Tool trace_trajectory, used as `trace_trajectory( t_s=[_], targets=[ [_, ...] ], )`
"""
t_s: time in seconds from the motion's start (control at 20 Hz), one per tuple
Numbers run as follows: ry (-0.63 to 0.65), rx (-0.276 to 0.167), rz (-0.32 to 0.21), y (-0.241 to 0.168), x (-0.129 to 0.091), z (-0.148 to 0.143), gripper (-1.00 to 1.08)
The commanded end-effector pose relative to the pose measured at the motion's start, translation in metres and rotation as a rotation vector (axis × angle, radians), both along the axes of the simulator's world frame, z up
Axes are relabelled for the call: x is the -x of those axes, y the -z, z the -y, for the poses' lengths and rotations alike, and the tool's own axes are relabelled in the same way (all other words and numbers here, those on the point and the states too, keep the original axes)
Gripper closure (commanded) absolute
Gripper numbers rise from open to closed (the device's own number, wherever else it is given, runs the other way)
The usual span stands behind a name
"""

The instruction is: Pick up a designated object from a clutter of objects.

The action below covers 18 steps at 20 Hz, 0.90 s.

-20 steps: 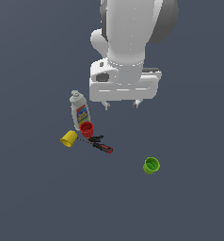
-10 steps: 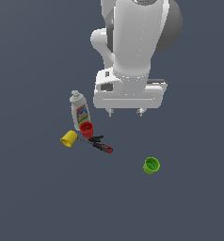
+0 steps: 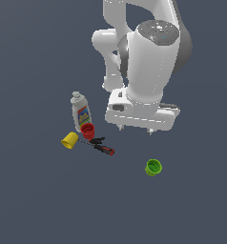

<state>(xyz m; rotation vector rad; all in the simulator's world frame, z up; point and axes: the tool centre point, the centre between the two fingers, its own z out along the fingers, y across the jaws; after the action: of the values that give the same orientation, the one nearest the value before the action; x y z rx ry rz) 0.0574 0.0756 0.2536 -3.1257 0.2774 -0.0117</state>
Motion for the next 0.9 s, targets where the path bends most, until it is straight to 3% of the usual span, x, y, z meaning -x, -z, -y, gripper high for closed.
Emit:
trace_trajectory(
  t_s=[0.0, 0.85],
  targets=[
    [0.052, -0.001, -0.001, 0.013, -0.009, -0.009, -0.92],
    [0.397, -0.002, -0.007, 0.112, -0.051, -0.073, -0.92]
  ],
)
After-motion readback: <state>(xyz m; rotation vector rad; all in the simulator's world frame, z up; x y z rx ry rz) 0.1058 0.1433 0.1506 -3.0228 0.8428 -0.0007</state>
